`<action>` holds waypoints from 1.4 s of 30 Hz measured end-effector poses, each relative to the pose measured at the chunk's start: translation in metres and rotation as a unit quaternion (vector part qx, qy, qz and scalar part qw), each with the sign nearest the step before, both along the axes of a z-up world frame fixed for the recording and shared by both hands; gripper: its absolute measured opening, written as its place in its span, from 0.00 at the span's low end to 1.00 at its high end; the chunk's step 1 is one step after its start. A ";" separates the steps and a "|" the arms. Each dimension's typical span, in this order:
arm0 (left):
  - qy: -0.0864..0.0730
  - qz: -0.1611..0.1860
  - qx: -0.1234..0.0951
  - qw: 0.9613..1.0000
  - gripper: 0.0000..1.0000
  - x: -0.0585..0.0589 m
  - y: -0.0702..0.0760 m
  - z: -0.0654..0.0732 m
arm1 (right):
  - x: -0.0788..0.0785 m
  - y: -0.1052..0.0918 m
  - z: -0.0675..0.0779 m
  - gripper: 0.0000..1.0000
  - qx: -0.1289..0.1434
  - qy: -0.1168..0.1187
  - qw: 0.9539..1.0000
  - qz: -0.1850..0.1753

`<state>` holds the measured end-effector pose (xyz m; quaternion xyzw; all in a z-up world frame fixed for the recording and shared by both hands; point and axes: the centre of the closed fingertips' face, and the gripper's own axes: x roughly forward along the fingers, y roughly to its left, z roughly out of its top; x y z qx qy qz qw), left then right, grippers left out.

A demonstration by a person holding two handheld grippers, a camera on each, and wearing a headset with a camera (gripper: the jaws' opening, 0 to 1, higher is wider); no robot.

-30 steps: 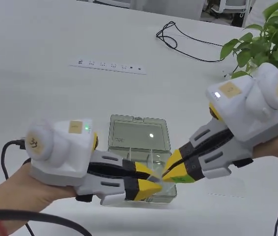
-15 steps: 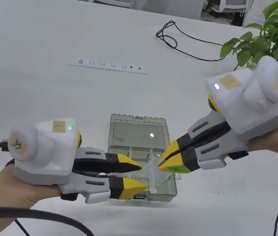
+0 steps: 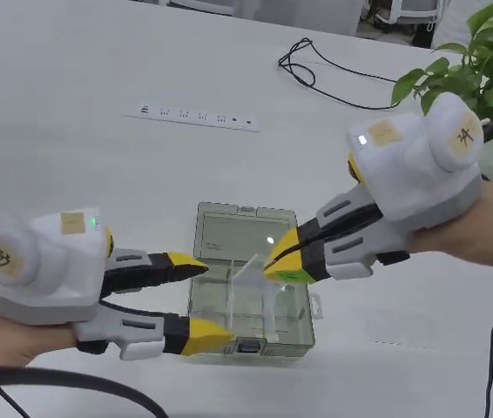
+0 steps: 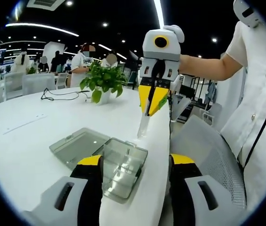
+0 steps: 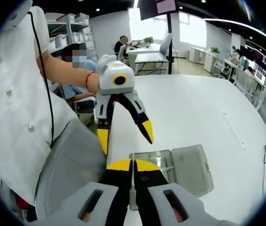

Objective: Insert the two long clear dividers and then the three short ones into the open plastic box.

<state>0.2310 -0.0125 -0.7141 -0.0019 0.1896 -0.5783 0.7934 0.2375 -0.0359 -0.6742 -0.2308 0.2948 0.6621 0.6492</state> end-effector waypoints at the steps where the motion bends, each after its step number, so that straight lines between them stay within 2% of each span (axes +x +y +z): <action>1: -0.001 0.001 0.002 1.000 0.58 0.000 0.001 -0.001 | 0.001 0.001 -0.001 0.03 0.000 -0.001 1.000 -0.001; 5: 0.000 0.009 0.008 1.000 0.66 0.003 0.008 -0.006 | 0.012 0.006 -0.008 0.03 0.000 -0.004 1.000 -0.003; 7: -0.006 0.010 0.016 1.000 0.69 0.004 0.011 -0.009 | 0.015 0.009 -0.011 0.03 0.000 -0.006 1.000 -0.005; 17: 0.005 0.025 0.026 0.999 0.83 0.008 0.023 -0.019 | 0.028 0.021 -0.030 0.03 -0.004 -0.009 1.000 -0.009; 21: 0.010 0.027 0.029 0.999 0.91 0.007 0.025 -0.022 | 0.033 0.024 -0.045 0.03 -0.007 -0.006 1.000 -0.011; 31: 0.017 0.026 0.040 0.999 1.00 0.004 0.027 -0.031 | 0.035 0.027 -0.067 0.03 -0.018 -0.002 1.000 -0.012; 42: 0.020 0.029 0.040 0.999 1.00 0.004 0.029 -0.034 | 0.040 0.028 -0.081 0.03 -0.021 0.001 1.000 -0.022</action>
